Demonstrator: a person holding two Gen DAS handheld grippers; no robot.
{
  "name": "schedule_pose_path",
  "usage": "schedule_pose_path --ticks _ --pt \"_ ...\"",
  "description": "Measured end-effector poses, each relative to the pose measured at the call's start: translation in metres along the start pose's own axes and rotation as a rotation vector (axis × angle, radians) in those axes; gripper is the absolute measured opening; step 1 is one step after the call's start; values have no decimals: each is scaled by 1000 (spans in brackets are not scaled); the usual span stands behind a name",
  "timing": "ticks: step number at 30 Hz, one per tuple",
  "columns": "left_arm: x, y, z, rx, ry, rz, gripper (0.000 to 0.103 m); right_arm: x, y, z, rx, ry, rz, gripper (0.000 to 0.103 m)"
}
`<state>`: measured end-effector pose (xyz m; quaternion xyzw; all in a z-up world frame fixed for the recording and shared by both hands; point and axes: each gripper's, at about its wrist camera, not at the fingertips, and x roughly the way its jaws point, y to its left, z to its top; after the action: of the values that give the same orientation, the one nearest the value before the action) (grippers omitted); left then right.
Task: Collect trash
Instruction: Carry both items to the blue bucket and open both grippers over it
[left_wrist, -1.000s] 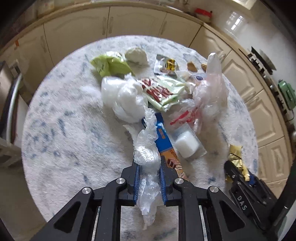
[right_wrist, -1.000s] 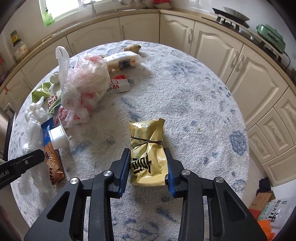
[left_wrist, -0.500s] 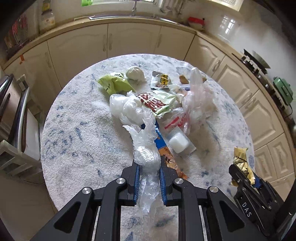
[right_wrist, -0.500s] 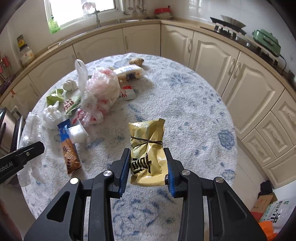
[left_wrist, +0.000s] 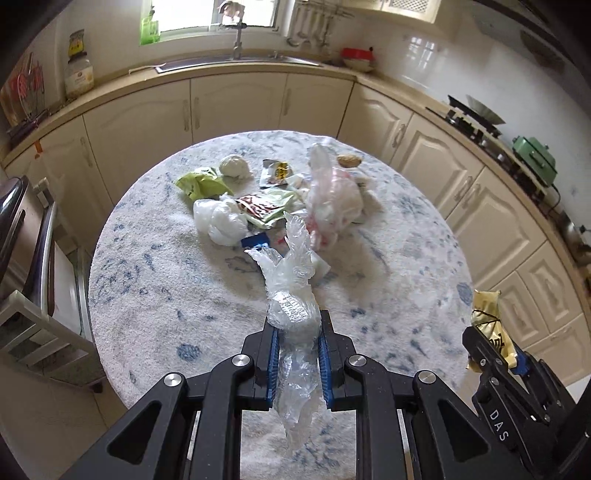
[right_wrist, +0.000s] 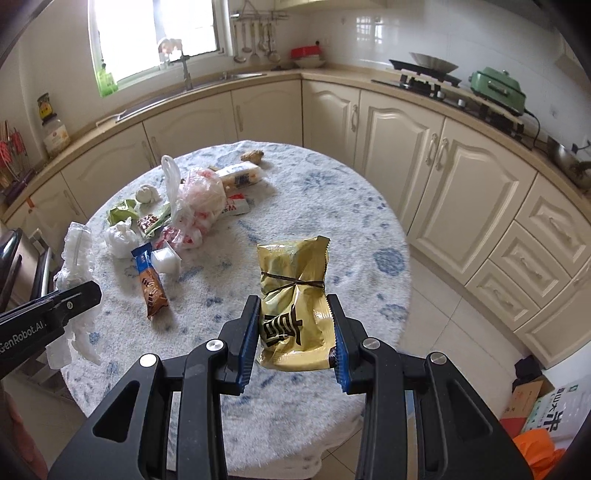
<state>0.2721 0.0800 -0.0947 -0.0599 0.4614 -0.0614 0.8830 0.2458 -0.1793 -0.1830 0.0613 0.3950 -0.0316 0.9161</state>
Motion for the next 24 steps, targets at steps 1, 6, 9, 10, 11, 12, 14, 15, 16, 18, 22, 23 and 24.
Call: schedule_pose_path --ticks 1,6,9,10,11,12,14,15,16,18,22,23,24 --pt "-4 -5 -3 10 -4 -5 15 -3 -4 -2 6 -4 -4 35" --pt "-13 -33 -15 70 -6 -33 15 -19 -31 -13 53 -22 -40 35" --pt "-14 -57 -21 121 1 -60 15 -28 -51 -19 89 -29 -71 35" --pt "-13 -65 -22 137 4 -71 15 -30 -59 -21 103 -31 -83 35" --pt "-12 -74 -24 155 7 -81 15 -33 -68 -24 121 -34 -101 35" --pt "-11 -87 -26 179 13 -98 15 -36 -75 -26 133 -35 -115 35" --pt "-6 -105 -28 212 22 -119 15 -40 -93 -31 167 -38 -149 35" --pt "-4 -119 -31 238 29 -135 15 -41 -103 -33 188 -37 -167 35" --pt "-1 -127 -31 254 35 -143 15 -43 -113 -37 208 -35 -185 35" --pt "6 -151 -35 300 51 -173 15 -46 -133 -44 247 -27 -223 35" --pt "23 -196 -41 391 92 -225 15 -49 -174 -60 328 1 -302 35" --pt "29 -204 -41 404 100 -231 15 -50 -184 -65 349 9 -318 35" --pt "34 -217 -44 428 113 -242 15 -49 -194 -68 370 17 -336 35"
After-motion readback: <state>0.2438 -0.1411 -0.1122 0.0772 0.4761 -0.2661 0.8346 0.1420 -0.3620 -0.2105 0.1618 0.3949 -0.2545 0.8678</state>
